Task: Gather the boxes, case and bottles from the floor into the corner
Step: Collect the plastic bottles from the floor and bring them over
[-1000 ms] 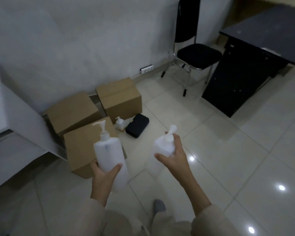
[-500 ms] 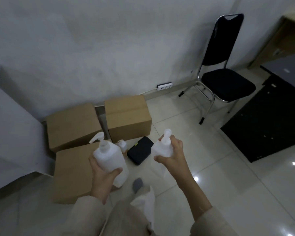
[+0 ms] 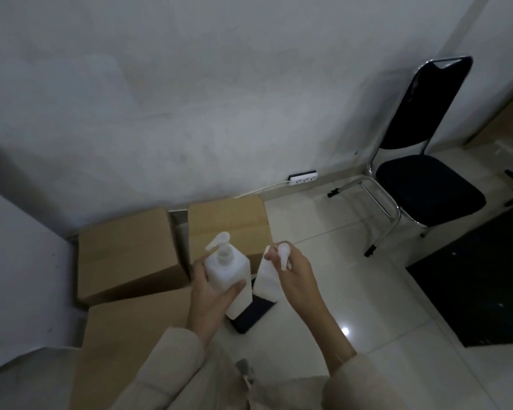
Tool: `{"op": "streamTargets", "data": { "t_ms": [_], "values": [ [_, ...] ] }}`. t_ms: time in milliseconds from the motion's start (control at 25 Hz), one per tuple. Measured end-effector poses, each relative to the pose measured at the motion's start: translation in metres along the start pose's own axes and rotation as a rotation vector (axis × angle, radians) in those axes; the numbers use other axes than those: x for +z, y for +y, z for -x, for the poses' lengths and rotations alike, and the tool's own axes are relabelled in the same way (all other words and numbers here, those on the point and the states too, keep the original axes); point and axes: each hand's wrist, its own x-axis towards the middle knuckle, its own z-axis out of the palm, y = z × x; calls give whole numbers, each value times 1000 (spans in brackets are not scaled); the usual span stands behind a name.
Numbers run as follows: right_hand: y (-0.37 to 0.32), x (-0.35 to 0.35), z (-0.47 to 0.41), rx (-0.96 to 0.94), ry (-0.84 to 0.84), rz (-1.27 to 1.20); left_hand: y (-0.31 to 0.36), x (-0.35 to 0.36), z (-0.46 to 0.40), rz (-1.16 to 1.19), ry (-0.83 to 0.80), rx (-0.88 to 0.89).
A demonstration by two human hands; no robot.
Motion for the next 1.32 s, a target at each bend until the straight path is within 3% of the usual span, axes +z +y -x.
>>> {"op": "streamTargets", "data": {
  "t_ms": [200, 400, 520, 720, 840, 920, 1040, 1160, 1320],
  "values": [
    [-25, 3, -58, -136, -118, 72, 13, 3, -46, -28, 166, -24],
    [-33, -5, -109, -214, -355, 156, 18, 21, -75, 54, 212, -76],
    [-25, -8, -140, -216, -457, 170, 22, 37, -85, 105, 253, -99],
    [9, -20, -183, -324, -475, 193, 12, 53, -111, 81, 400, -140],
    [41, -24, -211, -397, -553, 396, 3, 64, -124, 54, 413, -176],
    [70, -29, -229, -352, -582, 523, -3, 72, -136, 55, 436, -194],
    [101, -20, -249, -138, -483, 309, -21, 86, -159, 58, 408, -266],
    [135, -17, -266, -109, -440, 357, -55, 98, -184, -15, 374, -318],
    [212, -13, -294, 184, -377, 312, -102, 120, -235, -147, 313, -334]
  ]
}}
